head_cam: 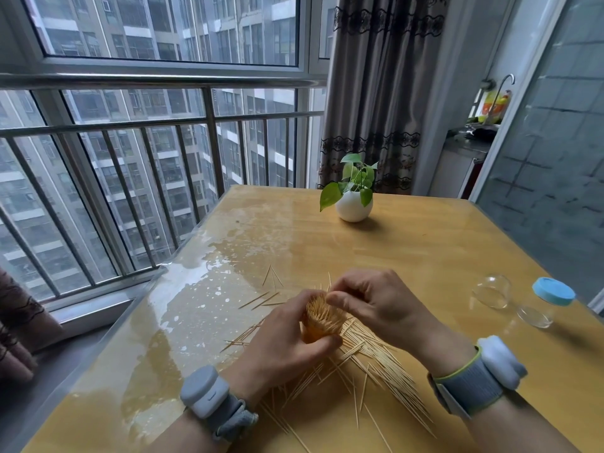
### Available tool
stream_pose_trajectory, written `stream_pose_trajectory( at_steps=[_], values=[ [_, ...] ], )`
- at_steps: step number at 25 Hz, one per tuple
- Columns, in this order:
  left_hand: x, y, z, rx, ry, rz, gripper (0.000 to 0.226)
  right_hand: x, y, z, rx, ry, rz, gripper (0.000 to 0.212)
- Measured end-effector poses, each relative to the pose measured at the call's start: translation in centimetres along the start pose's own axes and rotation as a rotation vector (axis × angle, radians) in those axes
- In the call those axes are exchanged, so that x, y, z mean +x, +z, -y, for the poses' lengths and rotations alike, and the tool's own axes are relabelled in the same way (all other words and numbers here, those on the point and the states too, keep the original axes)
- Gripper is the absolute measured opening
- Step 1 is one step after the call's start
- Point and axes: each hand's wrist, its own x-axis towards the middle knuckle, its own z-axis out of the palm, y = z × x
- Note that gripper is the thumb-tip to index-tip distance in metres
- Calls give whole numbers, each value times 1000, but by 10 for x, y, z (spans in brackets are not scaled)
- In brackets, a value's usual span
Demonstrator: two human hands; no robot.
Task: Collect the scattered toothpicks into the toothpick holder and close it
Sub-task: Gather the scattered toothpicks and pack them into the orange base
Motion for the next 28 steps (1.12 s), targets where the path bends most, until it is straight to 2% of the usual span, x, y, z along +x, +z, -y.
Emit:
stream_pose_trajectory(
  at_steps=[2, 4, 7, 11, 14, 16, 18, 20, 22, 25, 28],
  values=[
    [-1, 1, -2, -2, 19, 20, 38, -2, 8, -1, -92, -20, -46, 16],
    [-1, 2, -3, 6, 31, 27, 32, -4, 16, 0, -151, -3, -24, 39],
    [-1, 3, -6, -18, 68, 46, 23, -5, 22, 13, -177, 72, 213, 71],
    [-4, 0, -10, -67, 24, 51, 26, -3, 27, 27, -199, 109, 354, 98],
    [-2, -16, -5, -36, -49, 48, 39, 12, 21, 23, 156, 163, 359, 89],
    [-2, -33, 3, -26, -109, 24, 64, 30, 17, 9, 331, 248, 263, 85],
    [-4, -55, 13, 23, -169, -23, 79, 49, 23, -9, 214, 309, 255, 73],
    [-9, -80, 32, 99, -237, -84, 84, 66, 43, -24, -62, 290, 318, 52],
    [-16, -103, 51, 130, -332, -159, 92, 85, 70, -30, -226, 205, 385, 48],
    [-30, -117, 67, 133, -456, -175, 99, 115, 102, -28, -372, 125, 545, 45],
    [-41, -114, 72, 157, -453, -166, 102, 113, 112, -19, -493, 63, 597, 34]
  ],
)
